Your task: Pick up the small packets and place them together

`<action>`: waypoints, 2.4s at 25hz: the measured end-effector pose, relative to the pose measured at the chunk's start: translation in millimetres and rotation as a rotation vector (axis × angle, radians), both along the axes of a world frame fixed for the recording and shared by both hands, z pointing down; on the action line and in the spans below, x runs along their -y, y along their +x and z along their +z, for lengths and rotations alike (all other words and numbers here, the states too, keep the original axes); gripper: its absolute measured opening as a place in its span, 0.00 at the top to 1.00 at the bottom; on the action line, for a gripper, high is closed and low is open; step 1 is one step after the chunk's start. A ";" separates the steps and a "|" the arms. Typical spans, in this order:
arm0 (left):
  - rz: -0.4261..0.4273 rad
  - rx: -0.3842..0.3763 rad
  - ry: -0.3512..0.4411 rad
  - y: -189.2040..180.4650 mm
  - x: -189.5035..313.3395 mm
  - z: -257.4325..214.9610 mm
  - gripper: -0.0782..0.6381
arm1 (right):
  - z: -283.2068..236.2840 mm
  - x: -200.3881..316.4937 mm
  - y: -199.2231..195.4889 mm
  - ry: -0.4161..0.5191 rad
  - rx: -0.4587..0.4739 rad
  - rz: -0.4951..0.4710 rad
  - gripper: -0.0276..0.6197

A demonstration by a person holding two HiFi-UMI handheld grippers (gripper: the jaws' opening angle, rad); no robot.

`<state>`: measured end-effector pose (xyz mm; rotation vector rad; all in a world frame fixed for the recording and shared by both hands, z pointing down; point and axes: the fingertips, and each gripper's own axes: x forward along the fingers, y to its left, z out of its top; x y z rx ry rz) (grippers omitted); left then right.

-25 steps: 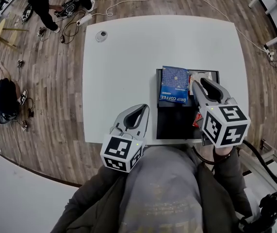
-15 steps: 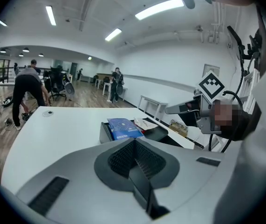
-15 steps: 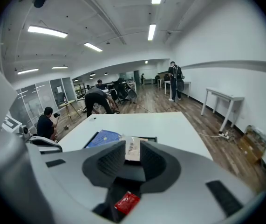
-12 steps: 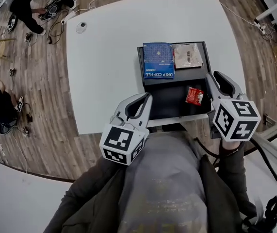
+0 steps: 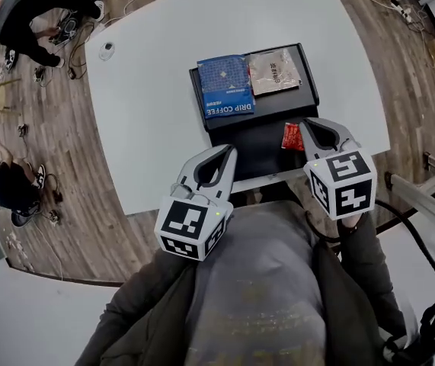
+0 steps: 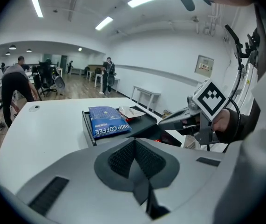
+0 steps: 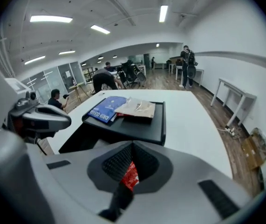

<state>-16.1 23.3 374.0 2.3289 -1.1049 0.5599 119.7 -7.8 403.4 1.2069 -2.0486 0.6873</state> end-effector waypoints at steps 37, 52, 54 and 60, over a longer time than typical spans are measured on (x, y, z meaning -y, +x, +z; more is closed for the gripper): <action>-0.086 -0.037 0.008 -58.8 20.0 -6.7 0.89 | 76.3 -23.1 -109.7 -0.203 -0.170 -0.470 0.95; -0.102 -0.016 0.020 -41.8 12.7 -9.3 0.89 | 41.6 -11.5 -64.3 -0.126 -0.045 -0.390 0.87; -0.107 -0.011 0.022 -40.3 11.4 -10.5 0.89 | 43.8 -15.3 -66.8 -0.133 -0.036 -0.411 0.85; -0.133 -0.006 0.016 -41.1 8.7 -10.8 0.89 | 54.1 -19.5 -78.2 -0.141 -0.048 -0.495 0.72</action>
